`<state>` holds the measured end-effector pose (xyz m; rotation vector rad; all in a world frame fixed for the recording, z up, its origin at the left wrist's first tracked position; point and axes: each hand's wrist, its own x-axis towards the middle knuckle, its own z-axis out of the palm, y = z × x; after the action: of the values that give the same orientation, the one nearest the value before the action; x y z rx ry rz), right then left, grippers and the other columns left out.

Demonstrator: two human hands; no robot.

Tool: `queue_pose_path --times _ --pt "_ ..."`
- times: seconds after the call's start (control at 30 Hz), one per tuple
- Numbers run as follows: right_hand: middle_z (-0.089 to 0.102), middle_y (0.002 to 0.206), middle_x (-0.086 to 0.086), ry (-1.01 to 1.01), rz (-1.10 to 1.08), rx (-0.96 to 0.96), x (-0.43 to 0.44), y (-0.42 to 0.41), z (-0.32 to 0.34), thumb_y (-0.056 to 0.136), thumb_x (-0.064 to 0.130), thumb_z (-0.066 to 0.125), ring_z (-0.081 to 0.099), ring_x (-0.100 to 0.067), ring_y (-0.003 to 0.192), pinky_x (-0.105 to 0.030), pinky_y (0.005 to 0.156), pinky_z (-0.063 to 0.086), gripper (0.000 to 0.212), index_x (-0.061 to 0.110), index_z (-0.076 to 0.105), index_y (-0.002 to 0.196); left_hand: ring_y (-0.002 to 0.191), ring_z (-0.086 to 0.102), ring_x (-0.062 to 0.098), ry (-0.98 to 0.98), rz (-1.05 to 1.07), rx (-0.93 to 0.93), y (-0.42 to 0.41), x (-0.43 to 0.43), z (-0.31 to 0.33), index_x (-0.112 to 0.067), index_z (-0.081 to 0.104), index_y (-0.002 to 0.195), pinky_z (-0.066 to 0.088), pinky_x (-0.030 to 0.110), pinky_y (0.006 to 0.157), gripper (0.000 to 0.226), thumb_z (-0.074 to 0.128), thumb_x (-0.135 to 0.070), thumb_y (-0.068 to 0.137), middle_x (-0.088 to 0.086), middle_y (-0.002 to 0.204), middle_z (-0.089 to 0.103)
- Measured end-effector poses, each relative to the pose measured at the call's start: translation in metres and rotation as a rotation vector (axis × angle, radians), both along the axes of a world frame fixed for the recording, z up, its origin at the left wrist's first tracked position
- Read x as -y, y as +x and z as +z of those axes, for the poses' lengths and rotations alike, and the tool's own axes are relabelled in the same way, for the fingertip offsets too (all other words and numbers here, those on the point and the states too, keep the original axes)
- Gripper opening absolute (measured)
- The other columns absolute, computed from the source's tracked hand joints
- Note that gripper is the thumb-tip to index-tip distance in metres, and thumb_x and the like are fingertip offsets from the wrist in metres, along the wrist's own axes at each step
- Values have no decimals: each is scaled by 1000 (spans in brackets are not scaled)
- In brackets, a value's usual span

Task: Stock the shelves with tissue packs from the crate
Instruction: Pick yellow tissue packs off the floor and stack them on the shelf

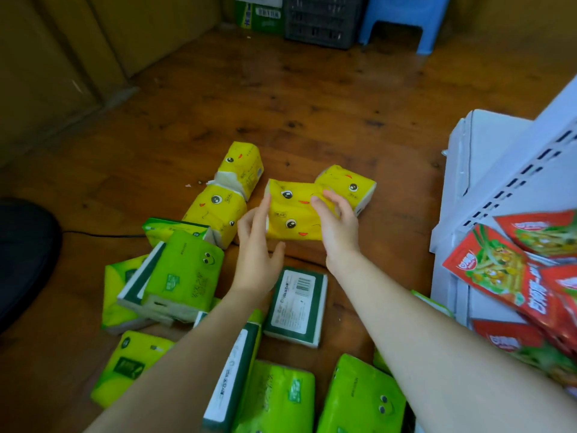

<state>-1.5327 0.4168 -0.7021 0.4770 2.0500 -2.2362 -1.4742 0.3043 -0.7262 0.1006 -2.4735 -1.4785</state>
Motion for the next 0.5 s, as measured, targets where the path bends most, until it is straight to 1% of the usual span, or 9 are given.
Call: queue_pose_path --times 0.03,0.1,0.13,0.23,0.27,0.3,0.37,0.43,0.5 --pt "46 129 2 -5 13 -28 3 2 8 84 27 66 42 -3 108 -21 86 34 21 30 60 105 136 30 10 13 -8 -28 4 2 6 -43 9 141 38 38 108 88 55 7 86 -10 139 27" --pt "46 122 7 -7 45 -77 10 9 29 86 22 64 38 -1 112 -20 87 32 27 27 58 112 139 21 0 49 -13 -84 11 5 21 -45 7 141 32 36 112 88 54 7 87 -27 142 22" --pt "46 121 9 -6 58 -101 14 12 42 87 21 64 37 0 113 -20 89 32 29 26 58 115 140 20 1 80 -3 -105 15 8 31 -48 6 139 30 34 113 89 53 7 88 -28 144 21" --pt "47 123 10 5 94 -195 23 23 84 87 22 64 37 -2 119 -22 93 35 33 26 56 119 140 29 9 173 28 -148 25 21 74 -53 5 131 34 20 108 84 49 7 91 -8 151 26" --pt "47 122 10 10 108 -225 26 27 100 87 22 64 38 -3 121 -23 95 37 34 26 56 120 135 36 7 192 31 -162 28 28 92 -51 5 131 38 14 102 81 47 7 92 -8 149 28" --pt "46 121 11 14 118 -255 30 32 116 87 23 64 38 -4 121 -25 97 37 35 27 55 121 126 45 -1 204 29 -174 31 35 112 -49 6 132 42 11 95 79 45 7 93 -14 146 29" --pt "45 119 11 -2 122 -310 37 41 152 87 23 64 37 -3 120 -26 99 37 36 27 55 121 104 55 -12 207 -3 -189 35 51 154 -45 8 137 50 15 84 78 45 7 93 -25 137 28" --pt "45 118 13 -37 124 -370 43 51 192 86 21 64 37 -2 117 -24 98 36 37 26 55 122 98 58 -10 203 -31 -185 39 64 200 -38 10 144 52 17 81 81 49 8 91 -24 136 28" --pt "44 118 14 -26 142 -453 46 63 236 87 21 64 36 1 113 -23 95 35 39 25 54 124 97 59 -5 252 -62 -185 44 71 249 -37 15 146 52 12 75 77 47 7 91 -23 133 35"
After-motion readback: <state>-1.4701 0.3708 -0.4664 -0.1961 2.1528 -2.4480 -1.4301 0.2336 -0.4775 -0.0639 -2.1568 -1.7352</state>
